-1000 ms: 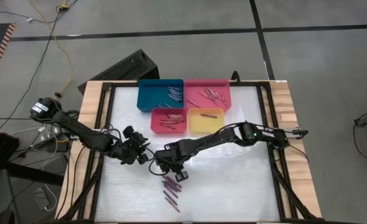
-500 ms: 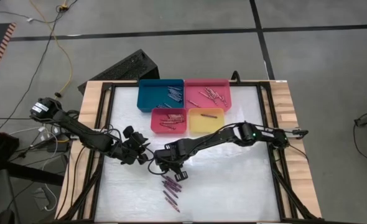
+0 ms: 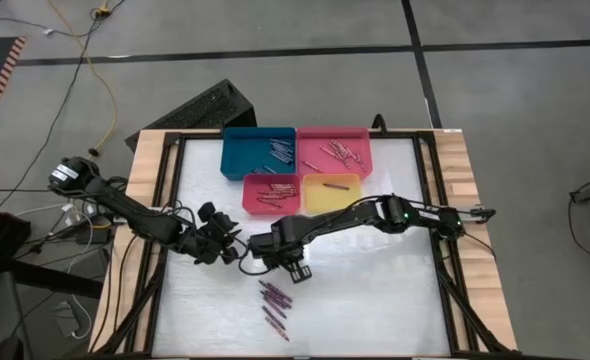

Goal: Sort crayons
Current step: Put the violet crayon into the yellow bin

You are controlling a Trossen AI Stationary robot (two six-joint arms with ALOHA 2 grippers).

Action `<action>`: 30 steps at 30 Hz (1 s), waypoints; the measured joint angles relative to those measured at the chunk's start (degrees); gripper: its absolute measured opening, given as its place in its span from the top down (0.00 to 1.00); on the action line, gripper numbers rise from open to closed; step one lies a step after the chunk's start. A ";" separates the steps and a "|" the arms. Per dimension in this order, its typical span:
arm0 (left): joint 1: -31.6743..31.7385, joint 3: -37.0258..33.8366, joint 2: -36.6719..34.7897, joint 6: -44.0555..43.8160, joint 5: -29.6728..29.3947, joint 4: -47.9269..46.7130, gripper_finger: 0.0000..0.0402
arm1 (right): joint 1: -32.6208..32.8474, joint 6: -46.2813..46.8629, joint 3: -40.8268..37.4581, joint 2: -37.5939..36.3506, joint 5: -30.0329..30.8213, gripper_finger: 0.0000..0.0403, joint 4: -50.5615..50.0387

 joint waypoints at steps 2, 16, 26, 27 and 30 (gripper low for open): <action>0.00 0.00 0.00 0.03 0.00 0.00 0.77 | -0.55 -0.16 1.13 0.00 1.11 0.99 -3.01; -0.01 0.00 0.00 0.07 0.04 0.00 0.77 | -6.73 -4.58 8.48 -2.41 2.67 0.99 -18.93; -1.60 -0.02 0.00 -0.15 0.03 -0.49 0.77 | -15.55 -3.49 8.00 -7.96 2.81 0.99 -18.97; -1.85 -0.02 0.00 -0.15 0.03 -0.46 0.77 | -16.53 -3.01 8.00 -8.34 2.81 0.99 -18.95; -2.47 -0.02 0.00 -0.51 -0.03 -0.46 0.77 | -19.71 -1.25 7.99 -8.63 2.76 0.99 -18.95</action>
